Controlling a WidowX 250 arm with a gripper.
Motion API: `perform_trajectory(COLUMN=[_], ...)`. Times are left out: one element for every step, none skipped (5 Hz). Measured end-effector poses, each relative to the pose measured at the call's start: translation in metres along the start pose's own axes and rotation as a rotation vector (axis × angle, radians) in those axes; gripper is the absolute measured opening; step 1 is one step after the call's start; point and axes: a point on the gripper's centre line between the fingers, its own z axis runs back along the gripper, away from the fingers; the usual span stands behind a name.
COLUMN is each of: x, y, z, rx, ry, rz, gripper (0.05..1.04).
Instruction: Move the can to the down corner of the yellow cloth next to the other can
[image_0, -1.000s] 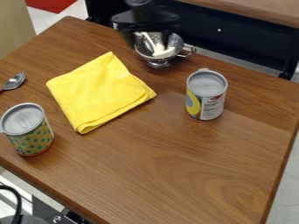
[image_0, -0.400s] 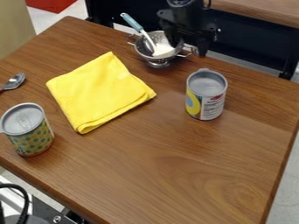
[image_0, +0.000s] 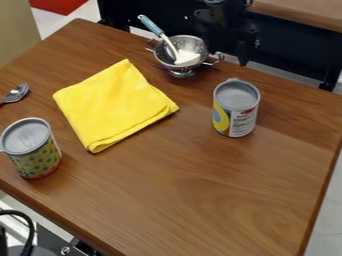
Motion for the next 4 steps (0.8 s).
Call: perform_trajectory(x=[0.004,0.009,0.001,-0.012], y=[-0.016,-0.028,-0.041,-0.048], z=[-0.004,-0.007,-0.017,-0.027], rx=[-0.019,0.017,0.059,0.071], ry=[-0.028,-0.046,0.0,0.049], rz=[-0.026,-0.002,0.0,-0.027], gripper=[0.999,0.999,0.999,0.999])
